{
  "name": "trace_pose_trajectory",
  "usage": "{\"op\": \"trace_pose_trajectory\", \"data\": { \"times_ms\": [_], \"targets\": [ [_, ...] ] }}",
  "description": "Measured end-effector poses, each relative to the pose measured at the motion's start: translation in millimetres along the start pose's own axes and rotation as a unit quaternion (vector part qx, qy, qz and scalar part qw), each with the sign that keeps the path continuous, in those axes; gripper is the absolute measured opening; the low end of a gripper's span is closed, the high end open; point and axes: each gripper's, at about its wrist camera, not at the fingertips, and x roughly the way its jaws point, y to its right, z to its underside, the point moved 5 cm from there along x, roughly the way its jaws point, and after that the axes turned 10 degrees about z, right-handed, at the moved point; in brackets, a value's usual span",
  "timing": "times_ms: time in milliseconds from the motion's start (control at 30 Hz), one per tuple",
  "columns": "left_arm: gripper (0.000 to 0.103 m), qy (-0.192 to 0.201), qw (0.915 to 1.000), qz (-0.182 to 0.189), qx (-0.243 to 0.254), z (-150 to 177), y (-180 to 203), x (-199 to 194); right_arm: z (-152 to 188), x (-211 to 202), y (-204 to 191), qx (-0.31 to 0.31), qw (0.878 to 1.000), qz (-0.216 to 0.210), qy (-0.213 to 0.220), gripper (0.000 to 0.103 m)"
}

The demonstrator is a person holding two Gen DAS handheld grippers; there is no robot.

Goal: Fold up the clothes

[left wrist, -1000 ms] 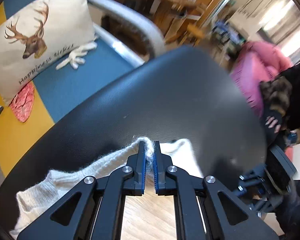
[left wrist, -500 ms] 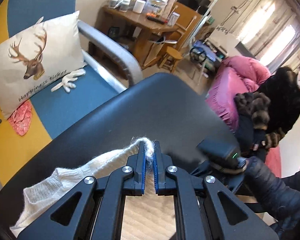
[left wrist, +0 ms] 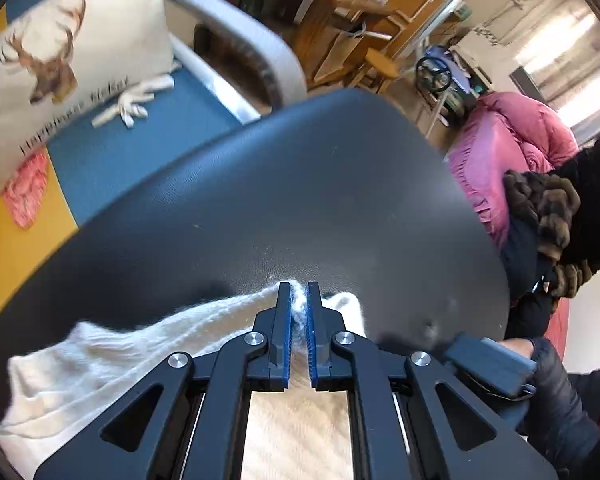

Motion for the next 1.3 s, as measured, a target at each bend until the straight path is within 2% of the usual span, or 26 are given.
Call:
{"op": "trace_pose_trajectory", "data": {
  "times_ms": [100,200,267,333,367,433,500,633,733,800,867,900,933,967,1033,1100,1167,1200,1267,1300],
  "targets": [
    [0.005,-0.005,0.9997,-0.005,-0.023,-6.8,-6.1,17.4,3.5,-11.9,7.6,0.020,0.999,0.001,0.031,0.050],
    [0.008,-0.028,0.9989,-0.006,-0.037,-9.5,-8.0,33.3,16.6,-6.0,0.5,0.001,1.000,0.004,0.010,0.051],
    [0.018,-0.035,0.9981,-0.013,-0.049,-8.9,-12.8,41.2,18.5,-8.1,0.8,0.013,1.000,0.013,0.017,0.050],
    [0.026,-0.014,0.9974,-0.013,-0.070,-10.3,-21.1,35.5,19.8,-17.5,2.5,0.023,0.999,0.039,0.030,0.051],
    [0.026,0.000,0.9963,-0.009,-0.085,-11.0,-26.2,30.2,20.4,-23.3,3.7,0.028,0.997,0.054,0.038,0.051],
    [0.030,0.032,0.9929,0.018,-0.113,-11.3,-36.4,11.0,21.5,-39.8,5.4,0.038,0.993,0.091,0.061,0.052],
    [0.031,0.058,0.9900,0.035,-0.124,-8.2,-44.1,-8.7,19.0,-61.8,-1.1,0.035,0.986,0.130,0.097,0.052],
    [0.031,0.107,0.9845,0.045,-0.131,20.6,-59.8,-48.2,-20.8,-63.6,-29.0,-0.015,0.971,0.195,0.141,0.052],
    [0.031,0.119,0.9828,0.047,-0.133,52.2,-69.7,-60.2,-56.3,-58.5,-49.9,-0.054,0.955,0.239,0.167,0.052],
    [0.031,0.120,0.9836,0.031,-0.131,73.1,-76.9,-62.5,-85.5,-41.7,-46.1,-0.054,0.947,0.268,0.167,0.052],
    [0.031,0.114,0.9836,0.021,-0.139,97.2,-88.7,-65.9,-116.1,-32.4,-29.3,-0.042,0.937,0.312,0.149,0.050],
    [0.031,0.112,0.9830,0.006,-0.145,107.9,-97.4,-68.5,-121.2,-24.5,-13.3,-0.016,0.928,0.349,0.130,0.050],
    [0.031,0.111,0.9829,0.000,-0.147,117.4,-107.4,-72.2,-120.7,-20.7,0.7,0.015,0.926,0.358,0.114,0.050],
    [0.031,0.113,0.9819,0.003,-0.152,124.8,-117.2,-77.8,-120.5,-18.0,11.7,0.041,0.925,0.364,0.103,0.049],
    [0.031,0.123,0.9770,0.019,-0.173,132.0,-134.2,-90.8,-124.8,-23.3,4.7,0.041,0.933,0.338,0.118,0.049],
    [0.031,0.136,0.9682,0.057,-0.202,133.1,-152.4,-102.2,-129.4,-29.0,-2.3,0.042,0.940,0.311,0.134,0.049],
    [0.031,0.133,0.9590,0.071,-0.240,133.4,-166.0,-104.5,-140.8,-31.9,-8.5,0.051,0.944,0.289,0.148,0.049],
    [0.031,0.129,0.9541,0.077,-0.259,133.1,-172.7,-104.6,-149.6,-28.2,-12.1,0.046,0.941,0.298,0.152,0.049],
    [0.031,0.118,0.9496,0.077,-0.280,134.6,-178.4,-101.0,-165.3,-14.2,-20.5,0.021,0.930,0.337,0.144,0.049],
    [0.031,0.110,0.9482,0.079,-0.288,135.8,-180.6,-98.3,-171.2,-2.7,-20.4,0.013,0.931,0.341,0.130,0.049]
  ]
}}
